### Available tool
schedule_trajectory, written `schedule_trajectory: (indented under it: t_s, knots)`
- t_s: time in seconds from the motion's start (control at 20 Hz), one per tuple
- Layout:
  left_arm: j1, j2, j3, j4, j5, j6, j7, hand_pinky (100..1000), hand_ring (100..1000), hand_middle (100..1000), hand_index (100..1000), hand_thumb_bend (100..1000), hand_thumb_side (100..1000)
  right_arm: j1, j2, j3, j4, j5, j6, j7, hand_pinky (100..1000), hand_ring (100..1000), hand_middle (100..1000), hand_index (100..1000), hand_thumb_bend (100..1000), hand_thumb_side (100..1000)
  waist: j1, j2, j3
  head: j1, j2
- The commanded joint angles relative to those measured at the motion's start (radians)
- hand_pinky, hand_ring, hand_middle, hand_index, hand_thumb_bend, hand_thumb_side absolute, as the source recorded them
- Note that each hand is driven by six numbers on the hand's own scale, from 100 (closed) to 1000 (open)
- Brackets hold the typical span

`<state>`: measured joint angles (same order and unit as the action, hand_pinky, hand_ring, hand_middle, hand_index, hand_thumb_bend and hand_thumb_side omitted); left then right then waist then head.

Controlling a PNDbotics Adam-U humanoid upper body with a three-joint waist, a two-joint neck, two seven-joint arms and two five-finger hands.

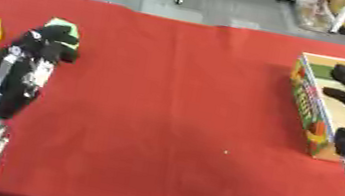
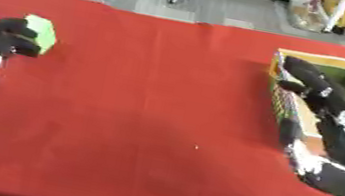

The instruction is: Pick up the objects with one hand, pass them to the other hand, and then place them into the box on the other side of the table.

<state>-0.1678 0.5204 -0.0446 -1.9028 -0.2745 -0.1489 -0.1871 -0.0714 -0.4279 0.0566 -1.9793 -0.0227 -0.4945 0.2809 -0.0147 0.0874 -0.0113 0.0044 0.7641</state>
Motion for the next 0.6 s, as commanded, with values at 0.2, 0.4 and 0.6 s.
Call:
schedule_trajectory:
  t_s: [0.2,0.4,0.6]
  knots:
    - [-0.001,0.386,0.077,-0.039,-0.342,0.09,-0.225,817,759,770,901,246,228,0.005,-0.026,-0.006,-0.021,0.002,0.009,-0.001,888,994,962,932,100,463,0.013,-0.034,0.003,-0.006,0.006]
    - [-0.05,0.497,0.051,0.038,-0.466,0.094,-0.398,829,771,769,899,424,305,0.009,-0.031,-0.001,-0.021,0.003,0.008,0.003,888,994,962,933,100,460,0.016,-0.04,0.004,-0.001,0.006]
    - [-0.098,0.508,0.017,0.162,-0.518,0.081,-0.491,824,769,760,891,434,379,0.01,-0.032,0.0,-0.021,0.0,0.008,0.004,888,994,962,933,100,461,0.016,-0.042,-0.005,0.001,0.006]
